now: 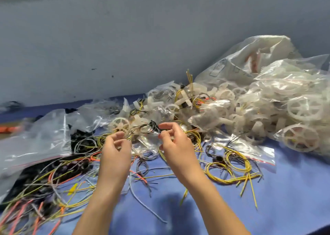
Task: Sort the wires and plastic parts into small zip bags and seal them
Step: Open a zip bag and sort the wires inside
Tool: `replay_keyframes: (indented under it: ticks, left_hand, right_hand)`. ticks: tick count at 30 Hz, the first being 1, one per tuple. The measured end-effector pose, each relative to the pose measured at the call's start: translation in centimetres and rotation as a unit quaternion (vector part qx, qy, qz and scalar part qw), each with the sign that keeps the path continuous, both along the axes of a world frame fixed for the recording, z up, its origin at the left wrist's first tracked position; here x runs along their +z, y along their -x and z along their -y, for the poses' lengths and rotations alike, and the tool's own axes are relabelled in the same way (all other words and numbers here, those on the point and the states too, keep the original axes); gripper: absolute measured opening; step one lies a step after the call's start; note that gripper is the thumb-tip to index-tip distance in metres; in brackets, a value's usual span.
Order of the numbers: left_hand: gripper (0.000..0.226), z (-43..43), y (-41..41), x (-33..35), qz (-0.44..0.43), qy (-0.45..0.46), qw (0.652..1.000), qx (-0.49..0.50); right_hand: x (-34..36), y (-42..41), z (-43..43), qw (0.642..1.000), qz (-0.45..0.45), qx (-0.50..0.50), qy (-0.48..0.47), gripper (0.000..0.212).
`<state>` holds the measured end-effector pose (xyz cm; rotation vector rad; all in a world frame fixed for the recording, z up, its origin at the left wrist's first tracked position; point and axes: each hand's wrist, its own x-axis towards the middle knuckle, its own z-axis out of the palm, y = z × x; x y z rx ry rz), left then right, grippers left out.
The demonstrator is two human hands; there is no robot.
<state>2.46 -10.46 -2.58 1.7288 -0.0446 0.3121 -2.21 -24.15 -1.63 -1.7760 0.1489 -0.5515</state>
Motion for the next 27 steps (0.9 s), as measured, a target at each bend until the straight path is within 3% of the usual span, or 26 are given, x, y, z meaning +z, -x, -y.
replay_keyframes:
  ticks: [6,13,15,18,20,23,25,27]
  left_hand:
    - [0.016,-8.5,-1.1,-2.0,0.021,-0.242,0.967,0.081]
    - [0.023,-15.1,-3.8,-2.6,-0.010,-0.299,0.939,0.171]
    - [0.024,-15.9,-4.7,-2.5,-0.059,-0.197,0.964,0.170]
    - [0.028,-17.0,-5.9,-2.4,-0.131,0.114,0.976,0.129]
    - [0.034,-18.0,-6.7,-2.3,-0.131,0.277,0.948,0.083]
    - [0.016,-19.0,-7.7,-2.0,-0.133,0.459,0.878,0.031]
    - [0.029,-19.4,-8.0,-2.1,-0.137,0.520,0.843,0.024]
    - [0.041,-19.6,-8.5,-2.2,-0.135,0.536,0.832,0.040]
  right_hand:
    - [-2.6,-2.8,-6.3,0.996,-0.050,0.052,0.052,0.018]
    - [-3.2,-4.9,-12.2,0.996,-0.013,0.089,0.016,0.024]
    - [-3.3,-5.1,-12.9,0.995,-0.013,0.101,0.014,0.025]
    - [-3.6,-5.2,-13.6,0.994,-0.019,0.109,0.020,0.025]
    - [-3.6,-5.1,-13.6,0.994,-0.018,0.110,0.015,0.025]
    - [-3.7,-4.8,-13.1,0.994,-0.016,0.113,-0.001,0.027]
    - [-3.6,-4.4,-12.6,0.993,-0.012,0.115,-0.002,0.027]
    - [-3.5,-4.0,-11.8,0.994,-0.010,0.113,0.012,0.027]
